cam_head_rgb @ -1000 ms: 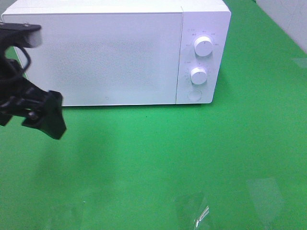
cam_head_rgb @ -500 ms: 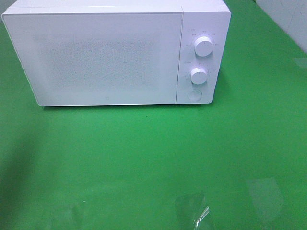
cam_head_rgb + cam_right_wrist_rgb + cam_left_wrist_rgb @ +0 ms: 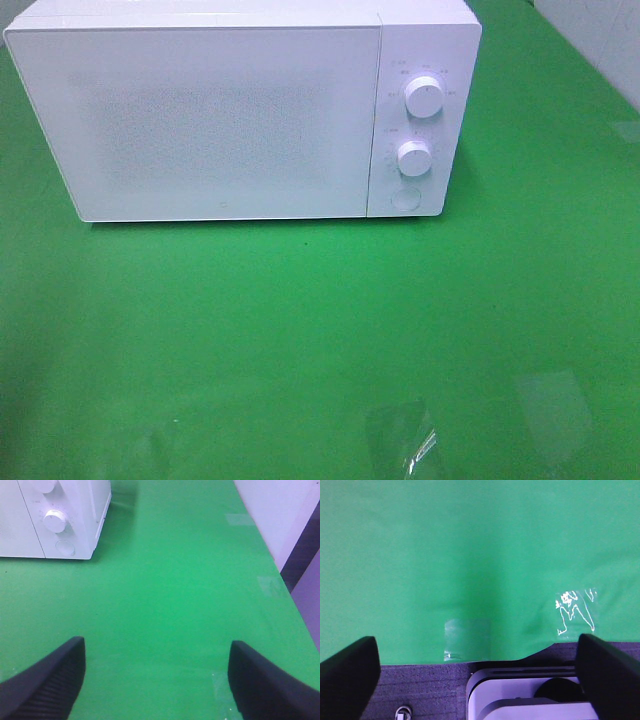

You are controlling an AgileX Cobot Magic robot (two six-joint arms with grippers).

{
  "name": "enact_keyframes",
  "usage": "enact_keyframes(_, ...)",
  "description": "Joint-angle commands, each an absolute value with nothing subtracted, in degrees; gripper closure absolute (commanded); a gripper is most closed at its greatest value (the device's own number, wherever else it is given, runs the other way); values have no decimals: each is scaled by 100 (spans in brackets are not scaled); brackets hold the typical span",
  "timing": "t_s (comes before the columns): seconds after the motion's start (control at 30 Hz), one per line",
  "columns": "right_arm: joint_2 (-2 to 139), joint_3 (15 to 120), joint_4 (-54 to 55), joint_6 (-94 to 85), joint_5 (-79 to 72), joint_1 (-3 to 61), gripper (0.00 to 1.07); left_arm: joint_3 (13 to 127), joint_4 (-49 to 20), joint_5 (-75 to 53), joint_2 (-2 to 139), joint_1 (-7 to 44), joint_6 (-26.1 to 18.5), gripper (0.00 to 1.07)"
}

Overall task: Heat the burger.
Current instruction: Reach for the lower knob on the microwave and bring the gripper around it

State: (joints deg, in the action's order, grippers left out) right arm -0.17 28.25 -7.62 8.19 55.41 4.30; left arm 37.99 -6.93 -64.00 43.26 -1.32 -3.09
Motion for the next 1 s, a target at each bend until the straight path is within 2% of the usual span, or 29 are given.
enact_keyframes(0.03,-172,2813,-751,865,5500,401,32,3547,-636,-6429,3845,-143,-332,8)
enact_keyframes(0.1,-172,2813,-751,865,5500,401,32,3220,-550,-6434,3065,-143,-332,8)
enact_keyframes(0.27,-172,2813,-751,865,5500,401,32,3077,-487,-6308,2424,-143,-332,8)
enact_keyframes(0.4,-172,2813,-751,865,5500,401,32,2968,-378,-6142,1398,-143,-327,8)
enact_keyframes(1.0,-172,2813,-751,865,5500,401,32,2968,-367,-6136,-143,-143,-332,8)
